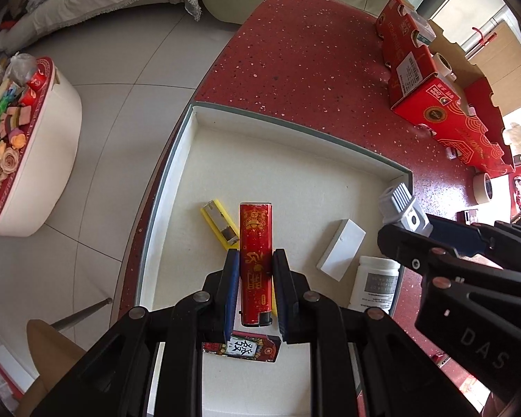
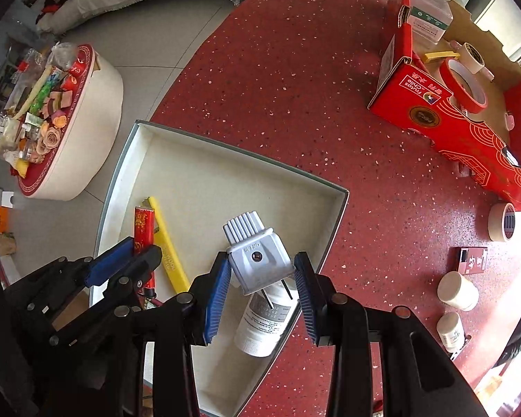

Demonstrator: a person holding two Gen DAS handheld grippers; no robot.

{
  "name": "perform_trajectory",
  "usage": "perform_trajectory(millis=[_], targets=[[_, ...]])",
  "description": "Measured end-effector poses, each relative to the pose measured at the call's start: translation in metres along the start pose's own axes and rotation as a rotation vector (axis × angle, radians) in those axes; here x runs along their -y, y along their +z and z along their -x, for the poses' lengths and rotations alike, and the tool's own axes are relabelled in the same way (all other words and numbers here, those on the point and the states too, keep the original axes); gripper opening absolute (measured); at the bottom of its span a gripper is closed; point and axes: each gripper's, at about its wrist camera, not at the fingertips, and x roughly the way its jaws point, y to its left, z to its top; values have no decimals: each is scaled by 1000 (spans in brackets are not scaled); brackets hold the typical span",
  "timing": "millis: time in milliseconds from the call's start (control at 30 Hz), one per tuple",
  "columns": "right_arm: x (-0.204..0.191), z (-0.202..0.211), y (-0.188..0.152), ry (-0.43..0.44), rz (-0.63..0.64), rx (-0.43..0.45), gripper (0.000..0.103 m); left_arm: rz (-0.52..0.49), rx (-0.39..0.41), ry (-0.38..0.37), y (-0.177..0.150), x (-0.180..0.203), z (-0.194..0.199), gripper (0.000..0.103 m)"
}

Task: Organize rigid objects
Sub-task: 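Open left gripper to drop the lighter while right gripper releases the plug into the tray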

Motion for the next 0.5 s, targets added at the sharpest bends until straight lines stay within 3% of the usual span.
perform_trajectory(millis=[200, 267, 300, 333, 367, 400, 433, 500], targets=[[2, -15, 7, -1, -14, -24, 39, 0, -22, 20, 4, 5, -13, 21], [2, -20, 8, 20, -9, -36, 39, -1, -30, 23, 5, 6, -16, 33], [1, -22, 8, 27, -6, -40, 40, -2, -36, 25, 5, 9, -18, 57], [1, -22, 8, 27, -3, -35, 50, -2, -44, 33, 4, 9, -19, 78], [1, -21, 7, 26, -3, -26, 60, -1, -51, 32, 3, 9, -18, 83], [2, -19, 7, 23, -5, -14, 82, -3, -61, 28, 1, 9, -19, 84], [2, -17, 6, 18, -8, 0, 94, -10, -72, 29, 0, 9, -20, 84], [3, -11, 3, 1, -8, 21, 96, -31, -68, 34, -5, 11, -19, 89]])
